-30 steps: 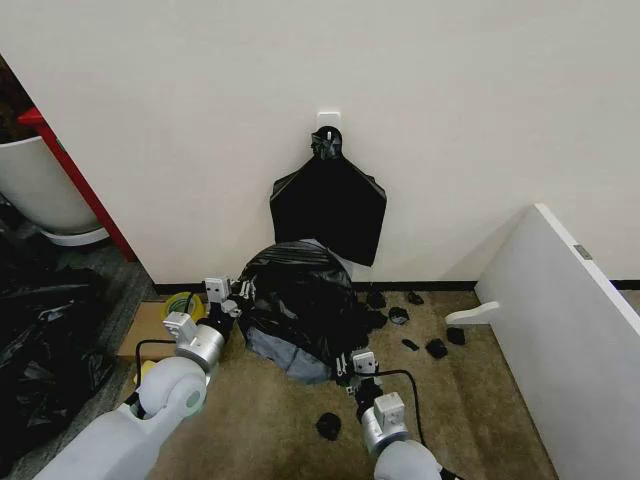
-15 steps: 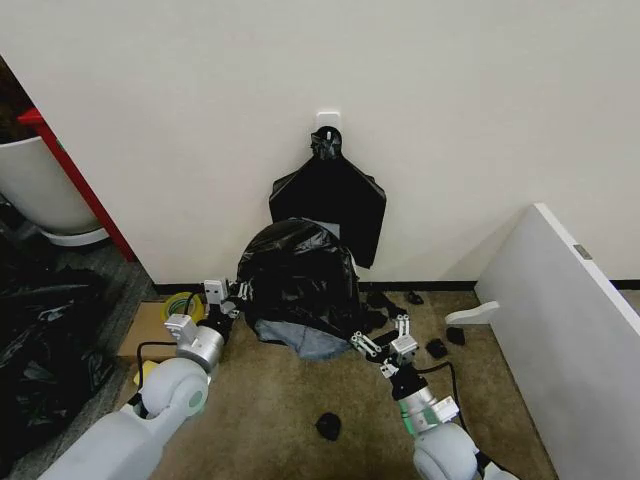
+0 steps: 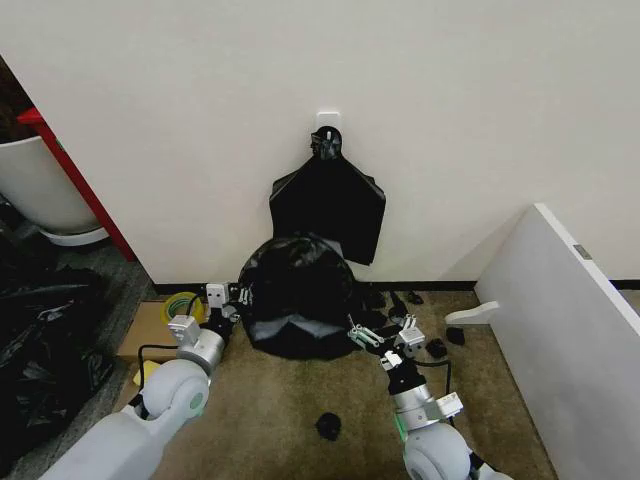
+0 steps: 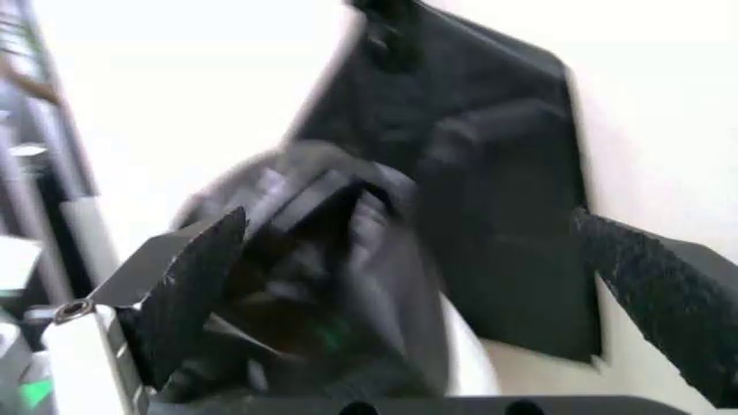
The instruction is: Place the garbage bag over the trash bin.
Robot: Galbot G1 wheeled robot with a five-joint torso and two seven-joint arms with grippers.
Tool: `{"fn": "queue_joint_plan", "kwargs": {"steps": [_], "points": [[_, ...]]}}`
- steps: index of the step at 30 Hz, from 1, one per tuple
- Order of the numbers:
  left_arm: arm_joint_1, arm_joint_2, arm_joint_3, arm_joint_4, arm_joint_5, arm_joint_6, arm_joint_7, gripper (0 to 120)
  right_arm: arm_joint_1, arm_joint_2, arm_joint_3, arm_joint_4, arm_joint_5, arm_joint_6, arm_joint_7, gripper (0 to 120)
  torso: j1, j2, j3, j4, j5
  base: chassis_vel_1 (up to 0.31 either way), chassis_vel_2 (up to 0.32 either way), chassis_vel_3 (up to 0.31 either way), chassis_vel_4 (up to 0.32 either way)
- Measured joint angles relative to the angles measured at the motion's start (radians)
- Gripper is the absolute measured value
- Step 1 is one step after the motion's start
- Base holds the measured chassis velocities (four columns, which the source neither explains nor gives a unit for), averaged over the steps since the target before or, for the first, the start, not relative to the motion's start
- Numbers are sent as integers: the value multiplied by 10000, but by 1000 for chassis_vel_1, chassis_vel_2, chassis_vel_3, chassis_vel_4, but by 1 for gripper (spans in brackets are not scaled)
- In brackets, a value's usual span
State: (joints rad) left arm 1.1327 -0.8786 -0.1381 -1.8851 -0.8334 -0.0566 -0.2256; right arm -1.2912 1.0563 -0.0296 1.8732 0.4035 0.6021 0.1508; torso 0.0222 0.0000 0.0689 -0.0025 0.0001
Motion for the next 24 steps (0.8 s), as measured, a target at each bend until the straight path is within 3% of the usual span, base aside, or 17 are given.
{"fn": "queue_joint_plan", "kwargs": {"steps": [5,8,12,17,20,24], "points": [[23,-98,146,-60,-87,289,-422,1,-333,-187,733,55,-941,1062,-3573,100,0,0,0,0,0,0,0,0,0],[40,-134,186,-60,-44,311,-461,1,-443,-301,836,232,-1582,1003,-3757,100,0,0,-1,0,0,0,0,0,0],[35,-172,224,-69,-18,393,-563,1,-522,-485,1123,196,-3629,767,-3723,100,0,0,0,0,1,0,0,0,0],[50,-169,225,-190,-6,469,-650,1,-454,-570,1035,189,-4645,412,-3659,100,0,0,-1,-1,1,0,0,0,0],[90,-176,225,-229,34,498,-685,1,-339,-529,752,228,-4732,75,-3429,97,0,0,-1,0,2,0,0,0,0],[163,-202,227,-285,103,522,-727,1,-56,-472,287,253,-4799,-739,-2773,81,1,0,0,1,1,0,0,0,0]]}}
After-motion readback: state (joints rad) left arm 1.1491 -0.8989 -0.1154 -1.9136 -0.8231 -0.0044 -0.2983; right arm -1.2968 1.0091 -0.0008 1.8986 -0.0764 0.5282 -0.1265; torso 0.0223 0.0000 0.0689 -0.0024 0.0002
